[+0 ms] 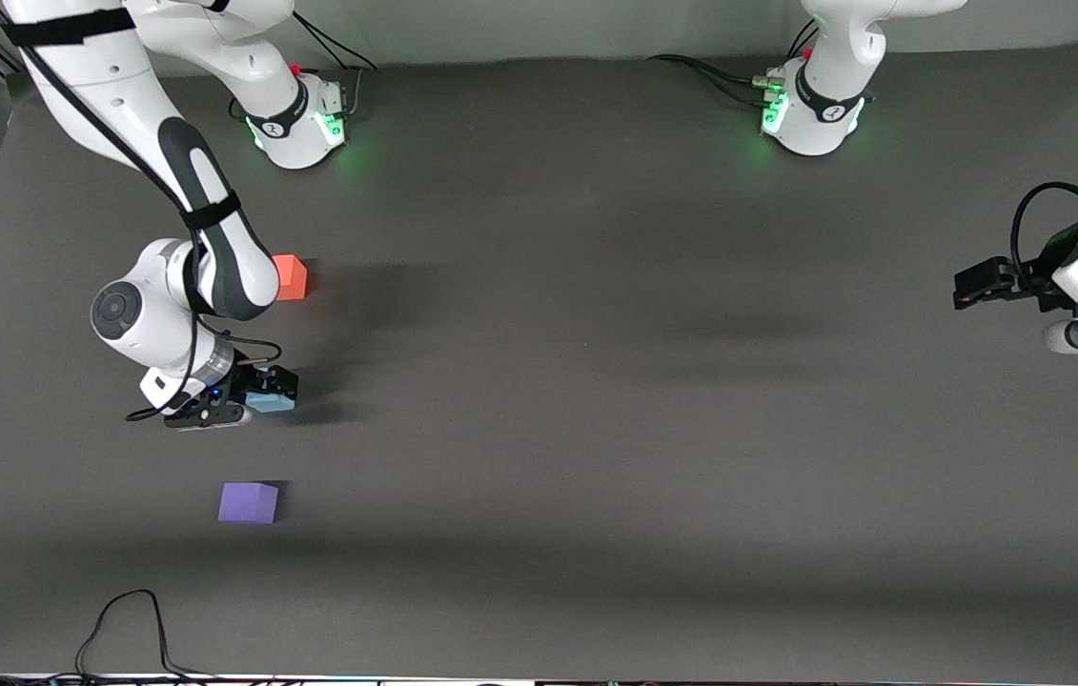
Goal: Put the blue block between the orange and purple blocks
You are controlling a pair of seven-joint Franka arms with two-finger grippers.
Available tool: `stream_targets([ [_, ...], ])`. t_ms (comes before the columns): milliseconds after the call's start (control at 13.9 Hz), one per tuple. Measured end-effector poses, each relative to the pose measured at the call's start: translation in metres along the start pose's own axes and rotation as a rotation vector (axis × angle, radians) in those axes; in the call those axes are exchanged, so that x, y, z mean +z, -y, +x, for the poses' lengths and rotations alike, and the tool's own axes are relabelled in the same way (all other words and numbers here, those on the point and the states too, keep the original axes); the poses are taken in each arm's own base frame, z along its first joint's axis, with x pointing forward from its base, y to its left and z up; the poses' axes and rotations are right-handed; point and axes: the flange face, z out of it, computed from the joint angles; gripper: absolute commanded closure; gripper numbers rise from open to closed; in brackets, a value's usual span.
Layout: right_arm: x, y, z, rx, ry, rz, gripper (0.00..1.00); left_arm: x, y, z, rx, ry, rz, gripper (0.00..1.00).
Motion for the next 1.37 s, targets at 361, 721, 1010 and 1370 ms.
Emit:
stream_targets([
  [361,-0.129,0.022,0.016,-0.057,-0.036,0.088,0.00,0.000,0.001,0.000,-0.002,-0.001,-0.002,0.00],
  [721,-0.288,0.037,0.017,-0.083,0.024,0.091,0.00,0.000,0.001,0.001,-0.002,-0.002,-0.002,0.00],
  [1010,-0.350,0.026,-0.001,-0.080,0.032,0.045,0.00,0.000,0.001,0.001,-0.002,-0.002,-0.002,0.00],
  [1370,-0.357,0.039,-0.012,-0.007,0.060,0.018,0.00,0.000,0.001,0.001,-0.002,-0.002,-0.003,0.00],
])
